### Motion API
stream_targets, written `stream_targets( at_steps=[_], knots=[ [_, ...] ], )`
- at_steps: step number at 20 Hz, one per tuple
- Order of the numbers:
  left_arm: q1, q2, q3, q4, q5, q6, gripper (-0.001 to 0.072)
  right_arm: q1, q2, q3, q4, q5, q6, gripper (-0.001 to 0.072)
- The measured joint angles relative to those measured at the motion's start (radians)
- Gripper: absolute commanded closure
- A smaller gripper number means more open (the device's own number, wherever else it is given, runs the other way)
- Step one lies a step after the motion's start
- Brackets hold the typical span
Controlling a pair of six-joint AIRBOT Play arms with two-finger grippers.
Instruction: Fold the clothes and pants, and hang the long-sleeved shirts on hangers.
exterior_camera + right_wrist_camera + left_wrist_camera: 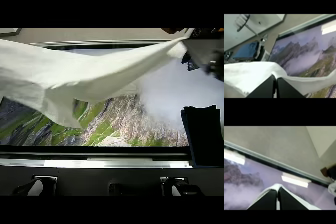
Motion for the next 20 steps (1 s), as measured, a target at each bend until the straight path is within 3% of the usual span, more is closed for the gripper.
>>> stream_targets(
  at_steps=[5,9,14,20],
  knots=[
    [0.061,0.153,0.004,0.15,-0.052,-0.08,0.069,-0.005,0.122,0.024,-0.108,-0.001,0.159,0.0685],
    [0.066,0.108,-0.03,0.134,-0.14,-0.04,0.069,-0.006,0.047,0.028,-0.157,0.004,0.196,0.0685],
    [-0.068,-0.169,-0.14,0.079,-0.156,0.05,0.069,-0.005,-0.259,0.027,-0.231,0.038,0.167,0.0684],
    [-0.277,-0.638,-0.193,0.111,0.016,0.095,0.0689,-0.005,-0.716,0.026,-0.254,-0.064,0.115,0.0684]
  ],
)
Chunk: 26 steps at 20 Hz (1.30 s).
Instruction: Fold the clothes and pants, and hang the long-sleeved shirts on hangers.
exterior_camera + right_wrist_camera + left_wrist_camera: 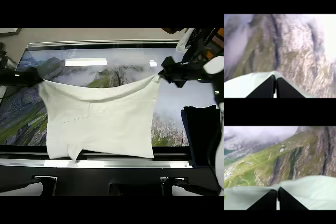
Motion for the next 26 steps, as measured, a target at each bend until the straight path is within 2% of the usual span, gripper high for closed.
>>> stream_targets(
  at_steps=[6,7,8,9,10,11,14,19,20,21,26],
  knots=[
    [-0.093,-0.266,-0.007,0.007,0.106,0.008,0.0685,0.0,-0.277,0.0,0.081,-0.114,-0.012,0.0674],
    [-0.098,-0.285,-0.008,0.008,0.106,0.008,0.0646,0.0,-0.302,0.0,0.087,-0.117,-0.014,0.0622],
    [-0.099,-0.296,-0.006,0.008,0.106,0.009,0.0532,0.0,-0.319,0.0,0.092,-0.116,-0.016,0.0537],
    [-0.097,-0.302,0.001,0.008,0.102,0.01,0.0362,-0.001,-0.33,0.0,0.098,-0.107,-0.021,0.0452],
    [-0.091,-0.304,0.011,0.006,0.082,0.01,0.0273,-0.003,-0.333,0.0,0.101,-0.093,-0.034,0.0378],
    [-0.079,-0.301,0.025,0.007,0.056,0.011,0.0271,-0.009,-0.33,0.0,0.106,-0.067,-0.054,0.0351],
    [-0.028,-0.263,0.059,0.009,-0.069,0.062,0.0271,-0.061,-0.274,0.001,0.11,0.055,-0.154,0.0352],
    [0.095,-0.085,-0.038,0.016,-0.224,0.106,0.0271,-0.214,-0.117,-0.044,0.051,0.363,-0.382,0.035],
    [0.117,-0.039,-0.087,0.014,-0.232,0.107,0.0271,-0.244,-0.079,-0.085,0.046,0.402,-0.413,0.0322],
    [0.14,0.011,-0.149,0.016,-0.238,0.107,0.0272,-0.271,-0.039,-0.144,0.039,0.431,-0.441,0.0252],
    [0.194,0.224,-0.451,0.021,-0.195,0.107,0.0271,-0.328,0.135,-0.542,0.029,0.48,-0.543,0.0239]
  ],
)
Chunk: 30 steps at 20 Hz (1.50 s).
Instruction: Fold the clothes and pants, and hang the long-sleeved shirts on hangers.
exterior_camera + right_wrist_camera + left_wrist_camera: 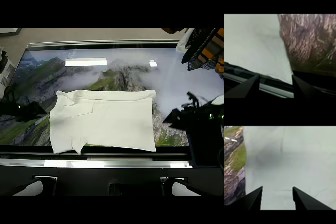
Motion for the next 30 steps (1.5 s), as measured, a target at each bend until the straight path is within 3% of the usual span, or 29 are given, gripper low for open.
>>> stream_targets(
  at_steps=[6,14,15,16,17,18,23,30],
  knots=[
    [0.011,0.074,-0.159,0.001,0.031,0.002,0.0274,-0.011,0.07,-0.335,0.001,-0.1,-0.08,0.0239],
    [0.012,0.085,-0.187,0.002,0.039,0.008,0.0273,-0.006,0.081,-0.483,0.105,-0.198,-0.153,0.0242],
    [0.013,0.085,-0.187,0.002,0.038,0.008,0.0272,0.004,0.081,-0.49,0.114,-0.208,-0.156,0.0303],
    [0.013,0.085,-0.188,0.002,0.038,0.008,0.0272,0.018,0.081,-0.496,0.119,-0.227,-0.159,0.0412],
    [0.013,0.086,-0.188,0.003,0.038,0.008,0.0272,0.032,0.08,-0.5,0.119,-0.247,-0.161,0.0585],
    [0.016,0.089,-0.189,0.009,0.037,0.008,0.0272,0.044,0.08,-0.504,0.119,-0.271,-0.164,0.068],
    [0.135,0.153,-0.274,0.032,0.045,0.018,0.0272,0.069,0.1,-0.51,0.126,-0.301,-0.164,0.0683],
    [0.302,0.183,-0.486,-0.134,0.102,0.163,0.0272,0.073,0.191,-0.511,0.138,-0.323,-0.164,0.0683]
  ],
)
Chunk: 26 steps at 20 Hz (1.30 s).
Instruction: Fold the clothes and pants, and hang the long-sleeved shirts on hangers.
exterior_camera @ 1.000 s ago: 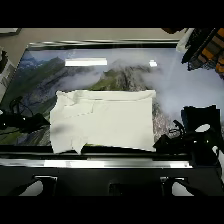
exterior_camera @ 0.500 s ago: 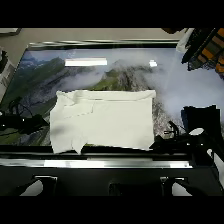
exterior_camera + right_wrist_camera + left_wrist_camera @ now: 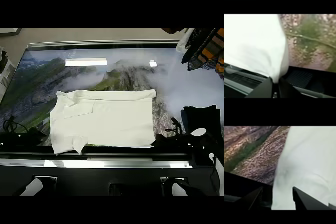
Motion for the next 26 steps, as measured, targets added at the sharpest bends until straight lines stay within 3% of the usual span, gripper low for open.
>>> stream_targets(
  at_steps=[12,13,15,17,22,26],
  knots=[
    [-0.084,-0.109,-0.045,-0.065,0.13,0.043,0.0282,0.0,0.025,0.0,0.036,0.008,-0.008,0.0683],
    [-0.086,-0.119,-0.045,-0.068,0.131,0.043,0.0348,0.0,0.025,0.0,0.04,0.009,-0.008,0.0683],
    [-0.089,-0.138,-0.046,-0.069,0.147,0.043,0.0576,0.0,0.025,0.0,0.051,0.011,-0.008,0.0683],
    [-0.091,-0.154,-0.047,-0.073,0.159,0.044,0.0687,0.0,0.025,0.0,0.059,0.018,-0.008,0.0683],
    [-0.096,-0.174,-0.04,-0.12,0.171,0.059,0.0692,0.016,0.025,0.007,0.125,0.021,-0.044,0.0685],
    [-0.164,-0.154,0.026,-0.183,0.174,0.068,0.0693,0.153,0.025,0.116,0.146,-0.055,-0.047,0.0686]
  ],
)
